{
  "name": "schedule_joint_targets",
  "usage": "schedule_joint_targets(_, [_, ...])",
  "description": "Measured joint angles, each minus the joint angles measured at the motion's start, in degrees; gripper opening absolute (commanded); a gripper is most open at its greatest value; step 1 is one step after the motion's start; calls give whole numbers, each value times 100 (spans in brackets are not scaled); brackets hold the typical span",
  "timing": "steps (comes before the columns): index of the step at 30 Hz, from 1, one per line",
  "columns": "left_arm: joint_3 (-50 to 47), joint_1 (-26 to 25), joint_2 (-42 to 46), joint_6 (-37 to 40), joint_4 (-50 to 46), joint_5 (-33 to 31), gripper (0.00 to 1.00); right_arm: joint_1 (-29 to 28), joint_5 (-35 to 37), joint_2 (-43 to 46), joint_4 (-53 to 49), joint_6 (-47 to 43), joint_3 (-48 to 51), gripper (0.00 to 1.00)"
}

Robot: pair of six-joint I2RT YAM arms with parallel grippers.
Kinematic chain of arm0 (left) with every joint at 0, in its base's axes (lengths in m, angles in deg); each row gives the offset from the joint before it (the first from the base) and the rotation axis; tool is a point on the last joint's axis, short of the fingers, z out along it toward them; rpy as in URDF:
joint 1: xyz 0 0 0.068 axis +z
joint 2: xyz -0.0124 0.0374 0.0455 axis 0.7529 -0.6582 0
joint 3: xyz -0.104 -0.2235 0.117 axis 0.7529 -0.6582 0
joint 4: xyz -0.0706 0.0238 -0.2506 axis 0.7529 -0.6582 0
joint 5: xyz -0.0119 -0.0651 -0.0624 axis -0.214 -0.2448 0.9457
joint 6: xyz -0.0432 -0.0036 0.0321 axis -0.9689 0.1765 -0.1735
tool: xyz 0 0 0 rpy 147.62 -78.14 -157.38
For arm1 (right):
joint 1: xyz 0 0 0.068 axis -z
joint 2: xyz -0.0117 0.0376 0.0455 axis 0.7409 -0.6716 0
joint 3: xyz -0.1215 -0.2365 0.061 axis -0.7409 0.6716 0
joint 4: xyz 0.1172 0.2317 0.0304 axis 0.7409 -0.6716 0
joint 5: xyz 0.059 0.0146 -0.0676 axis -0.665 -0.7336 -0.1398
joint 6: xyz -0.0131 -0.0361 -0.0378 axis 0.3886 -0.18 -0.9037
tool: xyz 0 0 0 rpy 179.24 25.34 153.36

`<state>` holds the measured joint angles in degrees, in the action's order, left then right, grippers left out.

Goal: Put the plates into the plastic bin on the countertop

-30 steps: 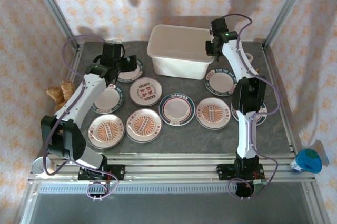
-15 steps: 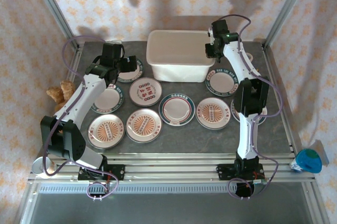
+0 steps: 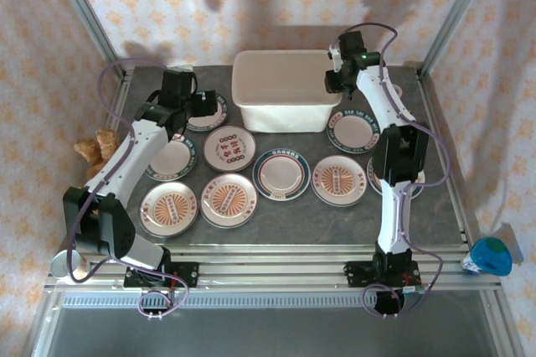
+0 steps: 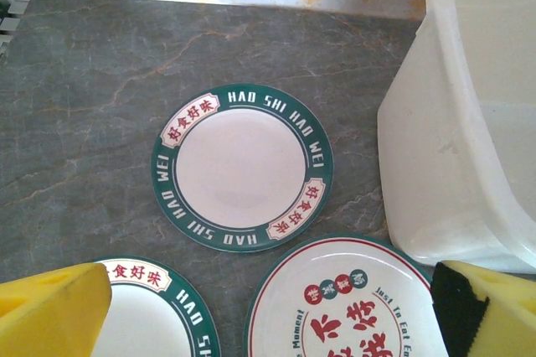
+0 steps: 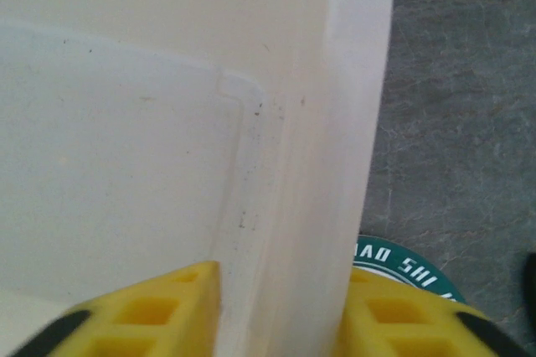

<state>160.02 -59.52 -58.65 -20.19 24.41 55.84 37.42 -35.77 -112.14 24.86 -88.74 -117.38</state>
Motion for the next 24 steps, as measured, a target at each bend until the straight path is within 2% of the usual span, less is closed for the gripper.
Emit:
schedule_joint_targets(6, [-42, 0, 20, 20, -4, 2, 99, 0, -22, 4, 11, 35, -13, 76])
schedule_joint_targets(7, [-39, 0, 20, 22, -2, 4, 99, 0, -17, 15, 11, 37, -13, 78])
schedule_joint_targets(16, [-22, 0, 20, -79, 7, 282, 99, 195, -11, 791, 70, 616, 66, 78])
schedule_joint_targets(24, [-13, -2, 20, -610, 170, 802, 99, 1257, -516, 2601, 787, 1880, 2017, 71])
